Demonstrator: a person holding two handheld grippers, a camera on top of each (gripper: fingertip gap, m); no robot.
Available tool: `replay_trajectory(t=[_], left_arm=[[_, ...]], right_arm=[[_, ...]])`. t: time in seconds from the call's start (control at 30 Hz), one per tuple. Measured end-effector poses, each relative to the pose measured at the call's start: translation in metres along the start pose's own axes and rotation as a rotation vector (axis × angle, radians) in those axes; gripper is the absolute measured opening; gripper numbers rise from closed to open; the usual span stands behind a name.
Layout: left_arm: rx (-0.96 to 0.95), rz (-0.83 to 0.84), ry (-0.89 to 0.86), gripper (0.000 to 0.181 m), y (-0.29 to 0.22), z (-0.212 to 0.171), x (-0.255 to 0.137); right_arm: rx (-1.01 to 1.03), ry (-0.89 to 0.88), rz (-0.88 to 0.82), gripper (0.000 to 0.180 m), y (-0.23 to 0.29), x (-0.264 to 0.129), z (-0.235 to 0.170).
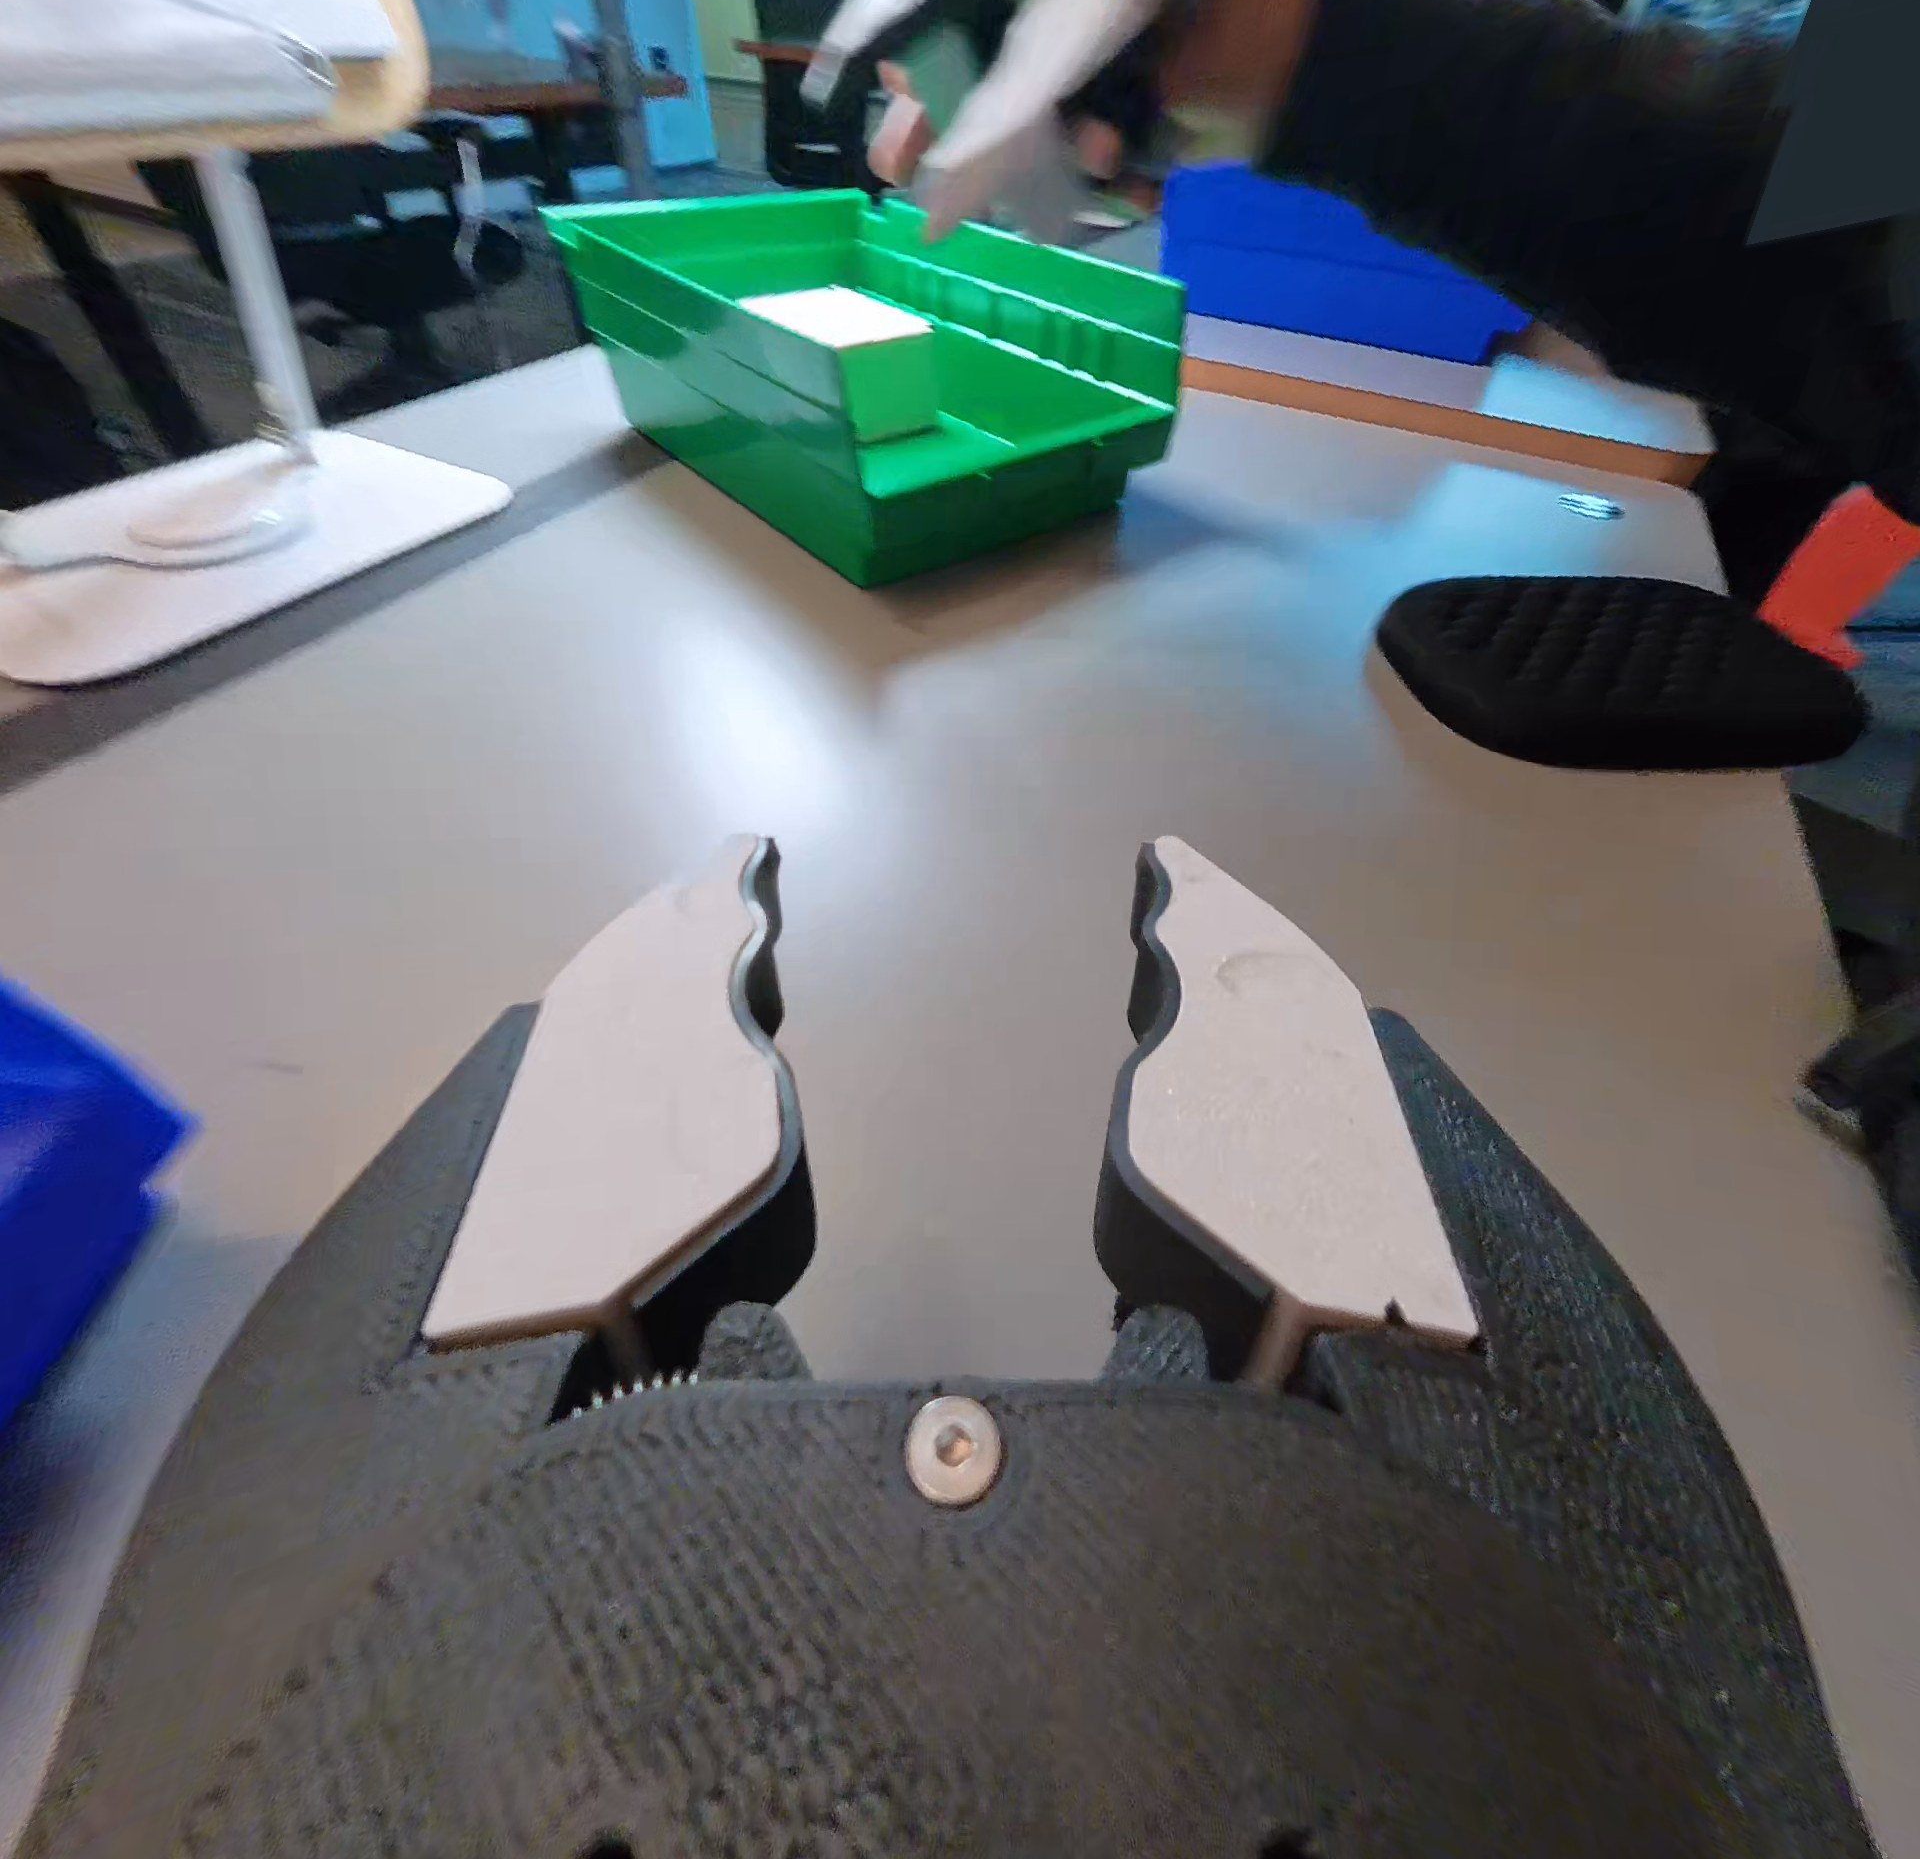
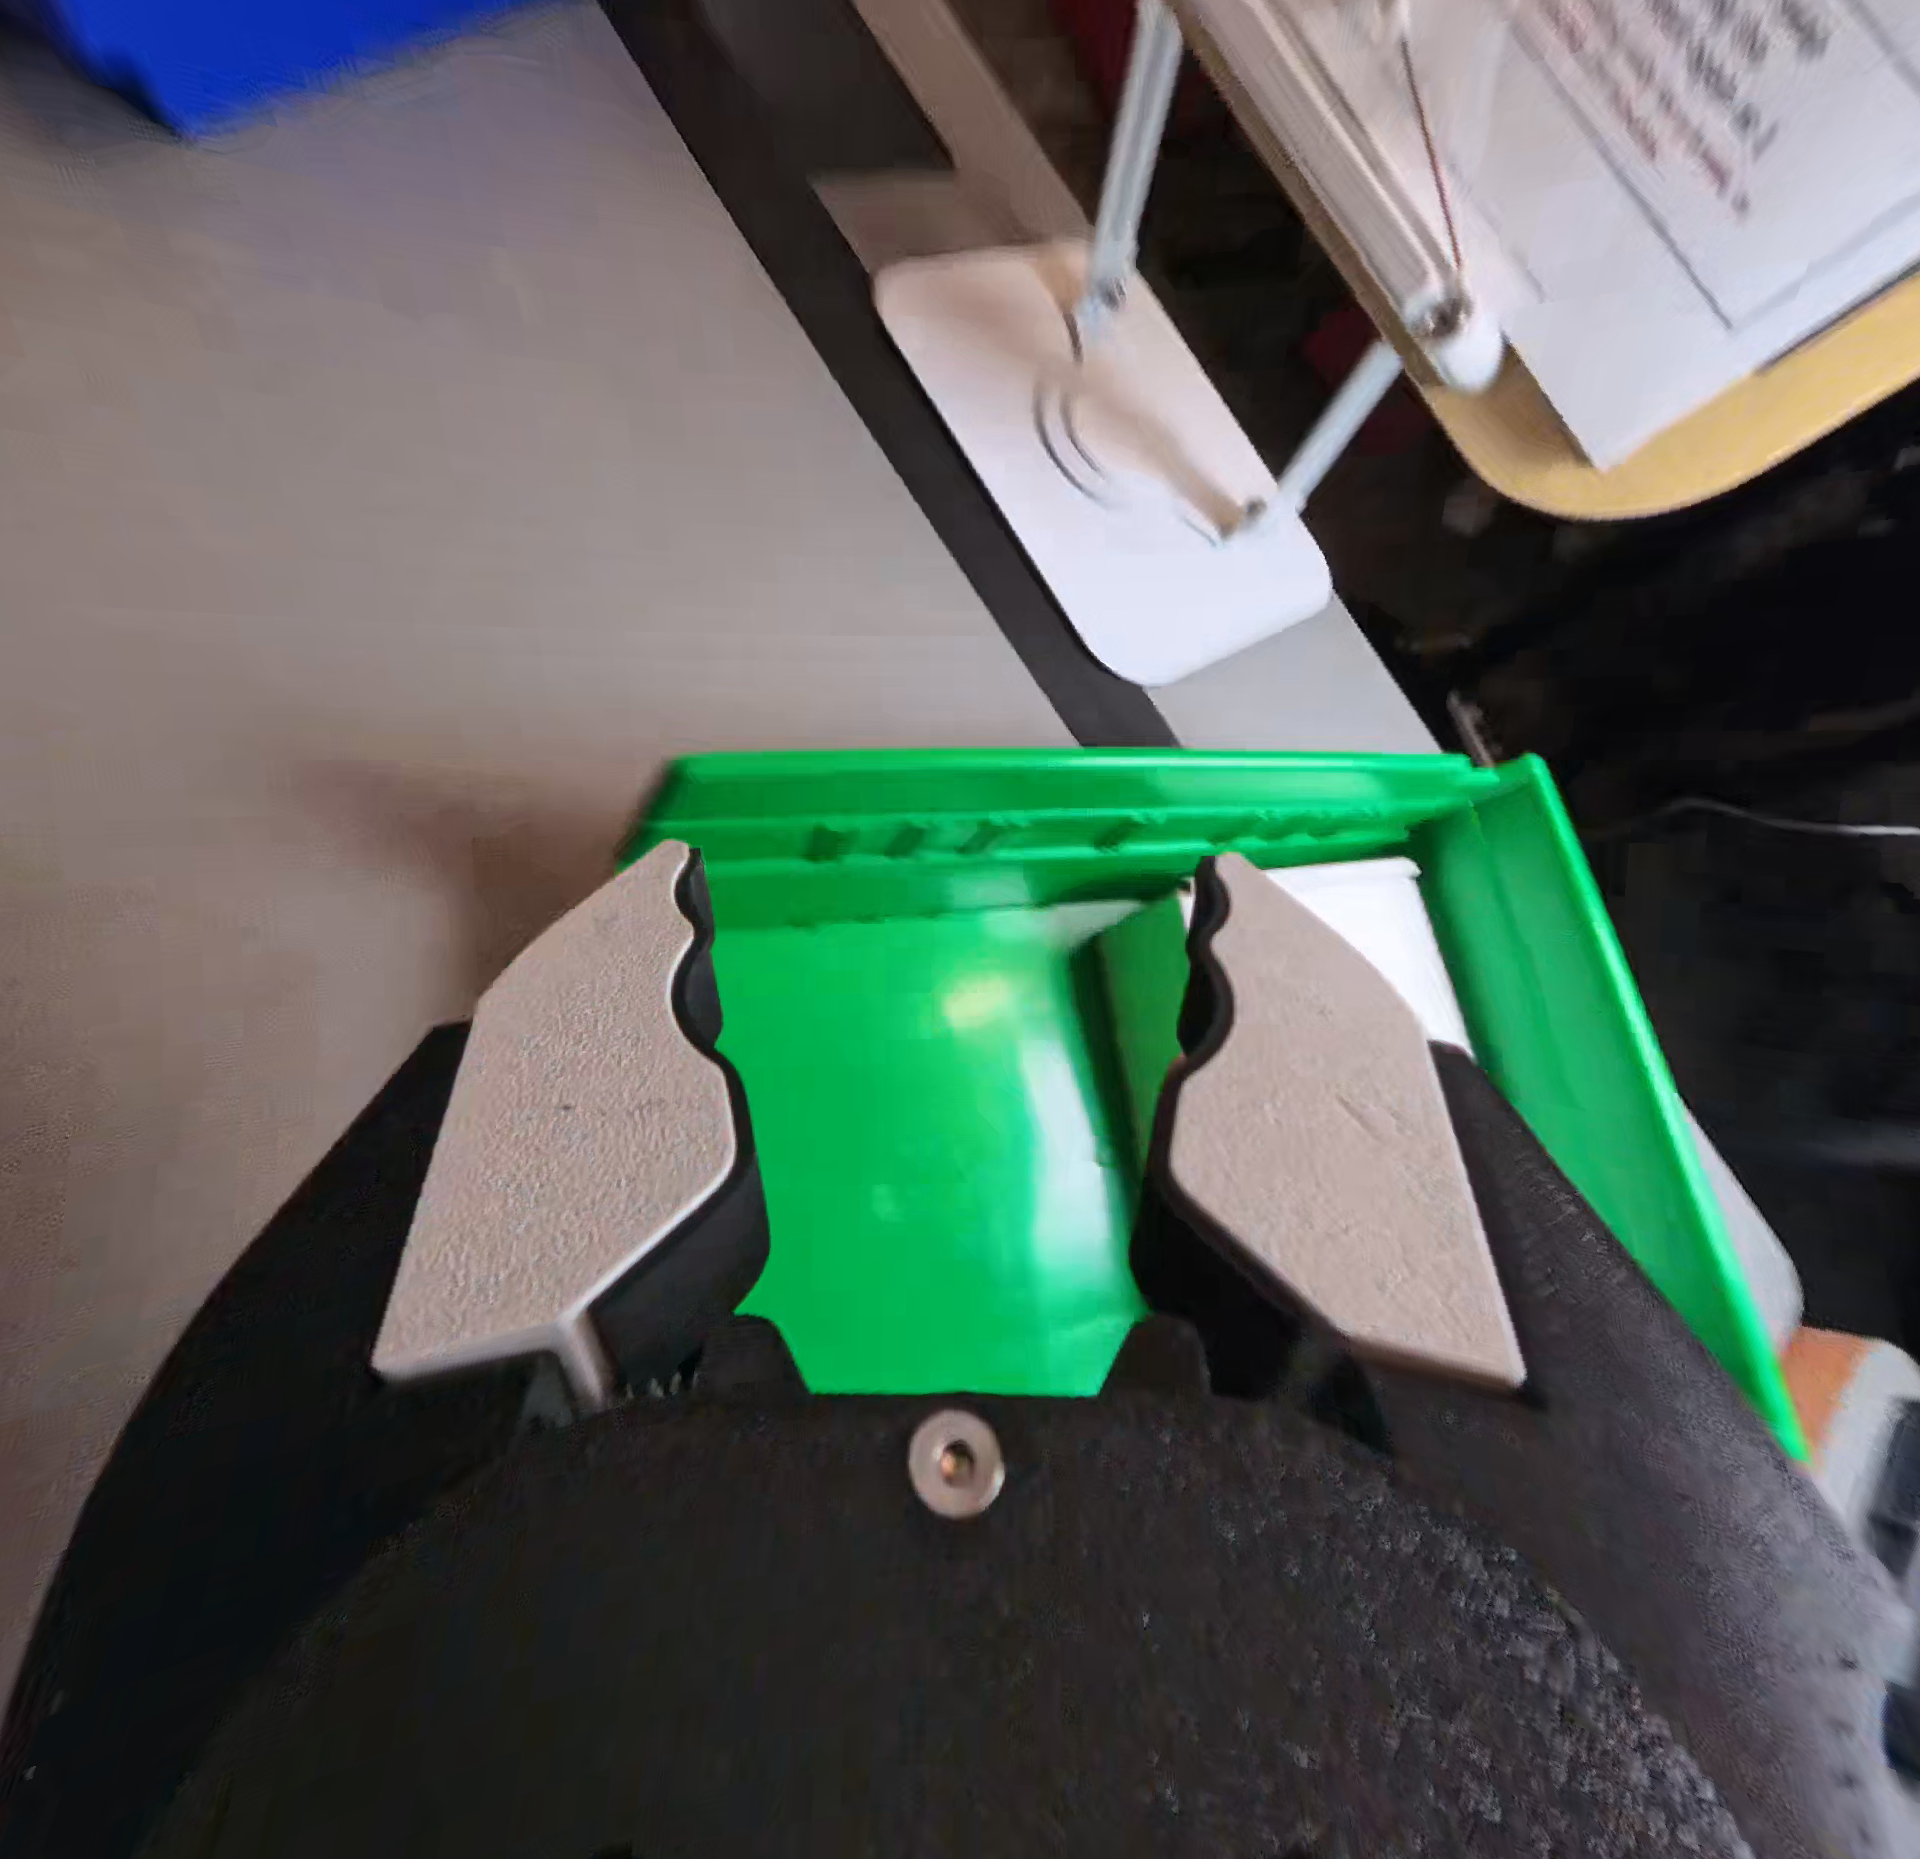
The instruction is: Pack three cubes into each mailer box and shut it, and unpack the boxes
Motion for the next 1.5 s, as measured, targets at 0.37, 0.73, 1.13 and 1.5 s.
replay_trajectory(t=[0.37,0.73,1.13,1.5], left_arm=[[0.159,0.402,0.388,0.072,0.184,0.042,-0.095],[0.056,0.402,1.116,0.103,0.343,-0.007,-0.1],[0.127,0.343,1.337,0.096,0.37,-0.034,-0.082],[0.172,0.252,1.263,0.109,0.331,-0.012,-0.087]], right_arm=[[0.112,-0.223,0.197,0.082,0.2,-0.044,-0.042],[0.079,-0.315,0.289,0.08,0.232,-0.028,-0.041],[0.185,-0.366,0.3,0.076,0.218,-0.03,-0.043],[0.162,-0.362,0.328,0.076,0.222,-0.029,-0.043]])
Point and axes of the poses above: each gripper's, where its closed fingertips meet, x out along the fingers, z out of its top, y = z × x across the jaws, the point moved 5 cm from there along -x, back along the fingers, and after that the axes turned 7 degrees about y, right-handed, at the moved point
